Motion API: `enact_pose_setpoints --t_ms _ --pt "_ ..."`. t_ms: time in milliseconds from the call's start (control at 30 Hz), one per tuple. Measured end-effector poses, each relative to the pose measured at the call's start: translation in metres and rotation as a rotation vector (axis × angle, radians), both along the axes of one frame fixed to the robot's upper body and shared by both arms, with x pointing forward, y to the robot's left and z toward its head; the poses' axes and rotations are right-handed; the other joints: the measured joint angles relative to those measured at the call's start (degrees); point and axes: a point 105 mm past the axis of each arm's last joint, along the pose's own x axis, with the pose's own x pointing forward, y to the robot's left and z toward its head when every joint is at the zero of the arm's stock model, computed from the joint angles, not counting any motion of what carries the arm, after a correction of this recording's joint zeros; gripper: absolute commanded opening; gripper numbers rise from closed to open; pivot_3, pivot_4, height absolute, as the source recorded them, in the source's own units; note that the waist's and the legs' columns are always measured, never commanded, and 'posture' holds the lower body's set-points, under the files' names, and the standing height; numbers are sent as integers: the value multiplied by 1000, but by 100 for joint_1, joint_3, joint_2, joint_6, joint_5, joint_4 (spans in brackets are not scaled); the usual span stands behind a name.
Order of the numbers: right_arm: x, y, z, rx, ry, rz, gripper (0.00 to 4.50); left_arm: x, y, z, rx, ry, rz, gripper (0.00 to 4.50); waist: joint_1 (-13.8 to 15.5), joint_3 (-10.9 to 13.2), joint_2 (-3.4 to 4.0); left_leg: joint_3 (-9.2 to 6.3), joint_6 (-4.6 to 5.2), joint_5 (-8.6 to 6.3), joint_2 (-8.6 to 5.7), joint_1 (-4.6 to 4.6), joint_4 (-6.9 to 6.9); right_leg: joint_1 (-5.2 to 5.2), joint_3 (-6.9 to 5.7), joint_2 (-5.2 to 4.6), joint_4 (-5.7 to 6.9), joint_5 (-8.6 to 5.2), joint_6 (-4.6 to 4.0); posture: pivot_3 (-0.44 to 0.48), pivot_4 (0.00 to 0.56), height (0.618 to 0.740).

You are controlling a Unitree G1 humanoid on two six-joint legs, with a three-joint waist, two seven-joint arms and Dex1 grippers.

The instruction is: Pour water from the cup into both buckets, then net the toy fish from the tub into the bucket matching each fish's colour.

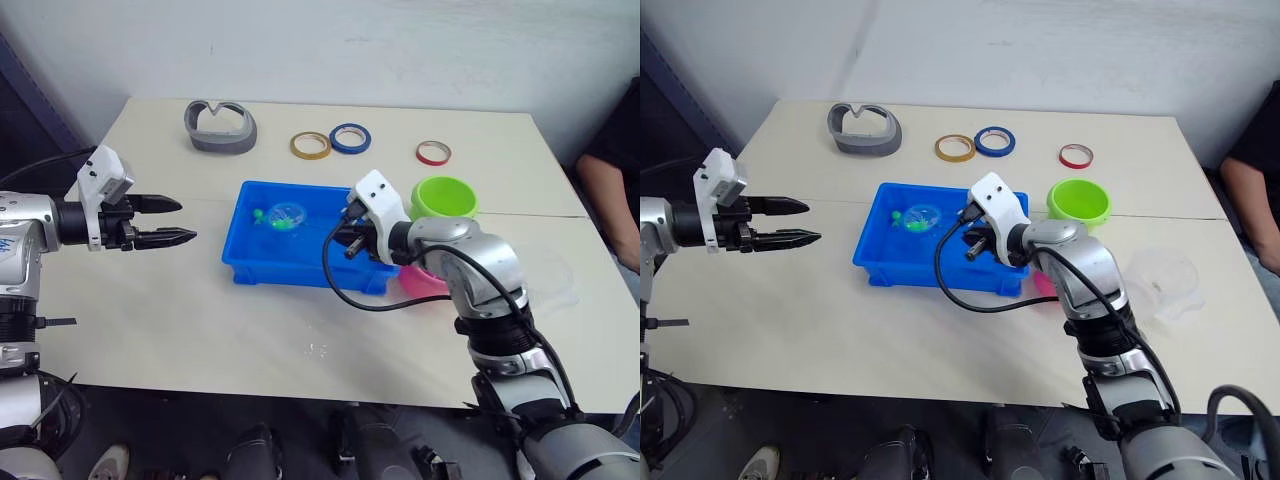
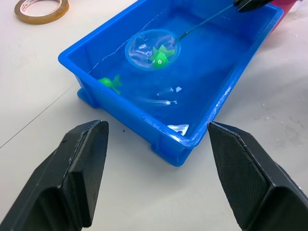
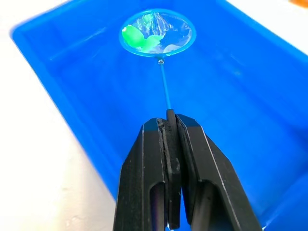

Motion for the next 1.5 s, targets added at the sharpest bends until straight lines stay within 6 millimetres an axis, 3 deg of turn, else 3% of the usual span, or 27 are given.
enact_pose_setpoints --t_ms 200,833,1000,1300,1500 --pt "-8 -7 11 7 -15 15 0 5 -9 12 -23 -35 -28 3596 -5 0 0 0 1 0 0 -2 -4 0 -1 0 -6 0 0 0 150 693" --pt "-11 -20 13 -9 -23 -5 0 10 -15 9 -57 -3 -59 3596 2 0 0 -1 1 -1 0 -2 -11 0 -1 0 -14 0 0 0 150 693" --pt "-13 -46 24 -37 -68 -50 0 15 -38 8 -67 6 -142 3596 114 0 0 -1 6 -3 0 -8 -12 0 -3 0 -29 1 1 0 150 693" --pt "-20 -123 67 -89 -180 -236 0 29 -76 15 -103 -11 -274 3596 154 1 2 0 7 -4 -1 -8 -32 2 -5 2 -51 1 2 0 150 693" --pt "-27 -170 70 -123 -183 -380 0 36 -87 16 -106 -11 -312 3596 153 1 3 2 6 -3 0 -7 -36 2 -3 4 -54 1 2 0 150 693"
